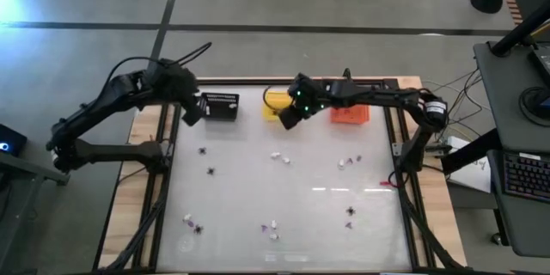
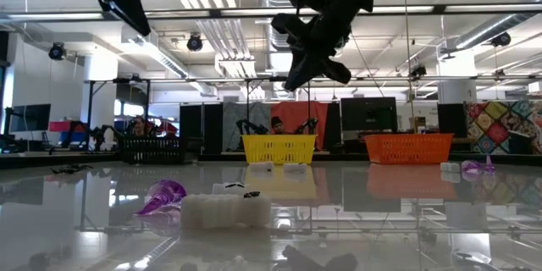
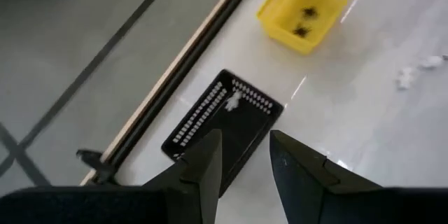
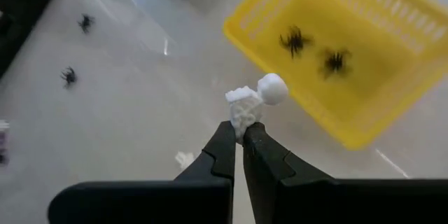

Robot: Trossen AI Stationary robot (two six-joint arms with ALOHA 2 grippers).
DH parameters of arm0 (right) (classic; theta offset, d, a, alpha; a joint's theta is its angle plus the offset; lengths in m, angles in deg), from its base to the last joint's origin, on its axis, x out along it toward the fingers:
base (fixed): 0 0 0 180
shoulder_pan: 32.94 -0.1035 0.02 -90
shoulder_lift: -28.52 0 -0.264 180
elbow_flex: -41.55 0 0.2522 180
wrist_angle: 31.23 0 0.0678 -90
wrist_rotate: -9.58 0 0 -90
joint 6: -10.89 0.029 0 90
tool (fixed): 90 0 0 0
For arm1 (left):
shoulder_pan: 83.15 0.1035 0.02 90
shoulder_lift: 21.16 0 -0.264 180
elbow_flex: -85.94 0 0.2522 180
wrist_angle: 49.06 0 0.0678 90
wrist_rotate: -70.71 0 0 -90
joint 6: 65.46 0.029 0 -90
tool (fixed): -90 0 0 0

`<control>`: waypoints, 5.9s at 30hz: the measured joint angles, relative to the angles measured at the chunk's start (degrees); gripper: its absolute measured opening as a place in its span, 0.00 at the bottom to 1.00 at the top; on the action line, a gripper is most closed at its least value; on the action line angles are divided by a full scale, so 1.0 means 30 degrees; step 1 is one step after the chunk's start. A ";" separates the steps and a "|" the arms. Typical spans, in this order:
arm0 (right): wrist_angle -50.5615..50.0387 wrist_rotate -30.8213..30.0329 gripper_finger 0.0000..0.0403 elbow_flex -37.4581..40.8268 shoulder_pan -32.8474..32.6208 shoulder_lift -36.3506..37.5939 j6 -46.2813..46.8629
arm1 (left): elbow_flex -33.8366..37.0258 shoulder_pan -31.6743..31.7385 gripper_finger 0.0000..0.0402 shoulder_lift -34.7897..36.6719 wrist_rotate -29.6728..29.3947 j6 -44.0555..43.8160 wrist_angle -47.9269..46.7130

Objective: Sort Halloween decoration
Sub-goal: Put the white skeleton toy into the black basket

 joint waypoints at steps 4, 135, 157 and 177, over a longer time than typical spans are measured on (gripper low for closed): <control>0.1395 0.0849 0.02 0.0000 0.0725 -0.0021 -0.1317 | 0.0000 0.0969 0.26 -0.0476 0.0005 -0.0165 0.0126; 0.9963 0.4719 0.02 -1.2203 0.0780 -1.0382 -0.3239 | 0.0015 1.0734 0.00 -0.8577 2.0559 0.4626 0.4896; 0.6128 0.4668 0.02 -1.2203 0.1116 -1.0375 -0.4519 | 0.0015 1.0748 0.00 -0.8585 1.6773 0.5883 0.3674; 0.5683 0.4514 0.24 -1.2182 0.1186 -1.1183 -1.0366 | -0.1576 1.0748 0.22 -0.8468 1.4816 0.5890 0.3460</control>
